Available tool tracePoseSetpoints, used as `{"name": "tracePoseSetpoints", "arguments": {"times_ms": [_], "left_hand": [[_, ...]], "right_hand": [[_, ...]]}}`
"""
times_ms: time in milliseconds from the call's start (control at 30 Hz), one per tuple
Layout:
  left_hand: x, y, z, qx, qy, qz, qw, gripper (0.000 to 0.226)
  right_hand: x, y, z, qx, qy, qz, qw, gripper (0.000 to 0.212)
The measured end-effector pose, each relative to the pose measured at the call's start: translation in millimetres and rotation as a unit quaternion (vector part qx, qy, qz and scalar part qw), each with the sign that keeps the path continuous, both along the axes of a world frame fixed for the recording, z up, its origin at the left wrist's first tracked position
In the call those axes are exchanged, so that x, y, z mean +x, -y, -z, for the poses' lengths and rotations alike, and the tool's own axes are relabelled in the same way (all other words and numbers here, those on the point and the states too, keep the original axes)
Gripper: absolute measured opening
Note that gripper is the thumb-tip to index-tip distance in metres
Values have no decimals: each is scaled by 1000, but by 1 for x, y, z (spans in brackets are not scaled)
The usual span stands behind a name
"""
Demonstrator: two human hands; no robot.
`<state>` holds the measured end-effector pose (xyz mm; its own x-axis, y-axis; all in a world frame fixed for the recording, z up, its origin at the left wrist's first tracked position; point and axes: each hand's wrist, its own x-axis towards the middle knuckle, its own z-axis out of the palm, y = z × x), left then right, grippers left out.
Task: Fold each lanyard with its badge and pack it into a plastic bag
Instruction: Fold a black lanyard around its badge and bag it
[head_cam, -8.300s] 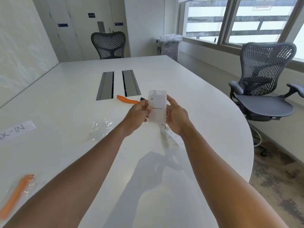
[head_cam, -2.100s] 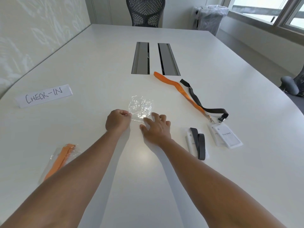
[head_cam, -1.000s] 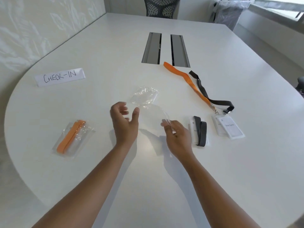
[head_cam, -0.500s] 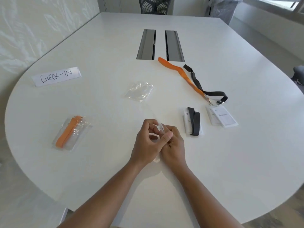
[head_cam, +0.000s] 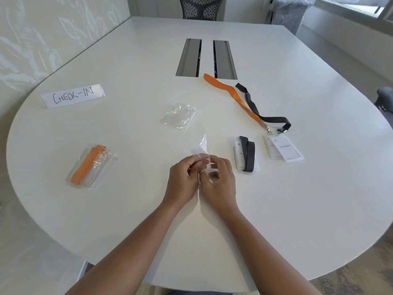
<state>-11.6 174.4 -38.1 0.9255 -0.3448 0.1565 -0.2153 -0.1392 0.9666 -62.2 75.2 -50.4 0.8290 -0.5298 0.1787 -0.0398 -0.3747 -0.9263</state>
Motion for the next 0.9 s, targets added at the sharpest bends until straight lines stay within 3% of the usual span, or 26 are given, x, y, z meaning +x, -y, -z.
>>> {"name": "tracePoseSetpoints", "arguments": {"times_ms": [467,700,900], "left_hand": [[-1,1,-3,0,-2,-51,999,5],[-3,0,-4,33,-15,-36,999,4],[-4,1,-5,37,-27,-23,999,6]], "right_hand": [[-3,4,1,101,32,33,994,10],[-5,9,0,153,8,-4,988,23],[-8,8,-6,178,13,-3,984,21]]}}
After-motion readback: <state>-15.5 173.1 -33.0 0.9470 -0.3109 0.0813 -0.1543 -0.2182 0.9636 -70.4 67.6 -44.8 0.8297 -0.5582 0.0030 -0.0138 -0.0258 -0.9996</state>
